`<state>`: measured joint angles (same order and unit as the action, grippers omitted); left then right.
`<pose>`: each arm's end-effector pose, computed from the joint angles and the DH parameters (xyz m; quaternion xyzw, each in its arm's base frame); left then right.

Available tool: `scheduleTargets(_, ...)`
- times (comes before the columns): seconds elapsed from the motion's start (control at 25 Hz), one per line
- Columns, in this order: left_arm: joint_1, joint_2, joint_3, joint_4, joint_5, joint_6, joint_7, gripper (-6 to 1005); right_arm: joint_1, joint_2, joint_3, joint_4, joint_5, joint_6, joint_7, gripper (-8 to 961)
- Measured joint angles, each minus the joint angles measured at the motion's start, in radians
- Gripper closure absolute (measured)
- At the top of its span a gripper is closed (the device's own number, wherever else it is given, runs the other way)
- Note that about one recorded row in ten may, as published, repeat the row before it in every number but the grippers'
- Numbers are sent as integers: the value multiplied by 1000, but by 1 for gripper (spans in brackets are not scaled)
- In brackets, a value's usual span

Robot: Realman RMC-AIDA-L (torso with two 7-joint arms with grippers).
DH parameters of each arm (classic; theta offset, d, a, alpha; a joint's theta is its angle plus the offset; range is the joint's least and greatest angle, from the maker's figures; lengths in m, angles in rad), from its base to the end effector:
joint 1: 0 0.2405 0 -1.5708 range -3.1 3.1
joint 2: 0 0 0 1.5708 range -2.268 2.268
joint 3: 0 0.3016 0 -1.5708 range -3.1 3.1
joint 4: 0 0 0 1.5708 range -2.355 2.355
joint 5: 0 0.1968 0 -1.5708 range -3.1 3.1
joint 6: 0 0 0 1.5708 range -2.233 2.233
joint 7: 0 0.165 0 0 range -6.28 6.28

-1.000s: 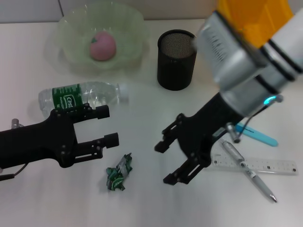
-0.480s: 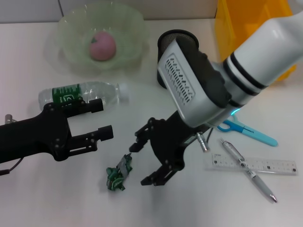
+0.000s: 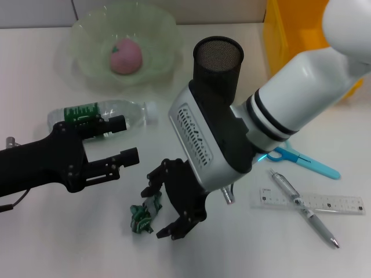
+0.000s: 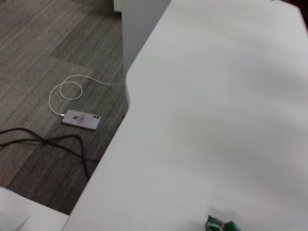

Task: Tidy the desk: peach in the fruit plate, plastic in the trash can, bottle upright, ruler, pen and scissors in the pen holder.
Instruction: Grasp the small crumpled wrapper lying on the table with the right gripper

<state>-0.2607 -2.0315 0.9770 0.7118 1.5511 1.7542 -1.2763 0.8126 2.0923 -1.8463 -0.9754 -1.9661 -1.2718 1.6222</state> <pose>-0.2903 0.2669 -0.0134 -0.9099 -0.1723 -0.3630 0.1032 0.1387 0.3256 -0.1647 0.9795 0.1731 0.0527 0.0885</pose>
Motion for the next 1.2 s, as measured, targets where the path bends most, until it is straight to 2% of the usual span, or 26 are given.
scheduleTargets(0.4,0,-1,-6,0,3,-8,4,282,-9,0,-92,2,30,98,-11,210)
scheduleTargets(0.92,-2,-2,-12,0,2,-10,5,282,-12,0,-144,10,44,162,-12,213)
scheduleTargets(1.2,-3,-3,-14,0,0,-10,5,282,-21,0,-145,11,44,179,-20,282)
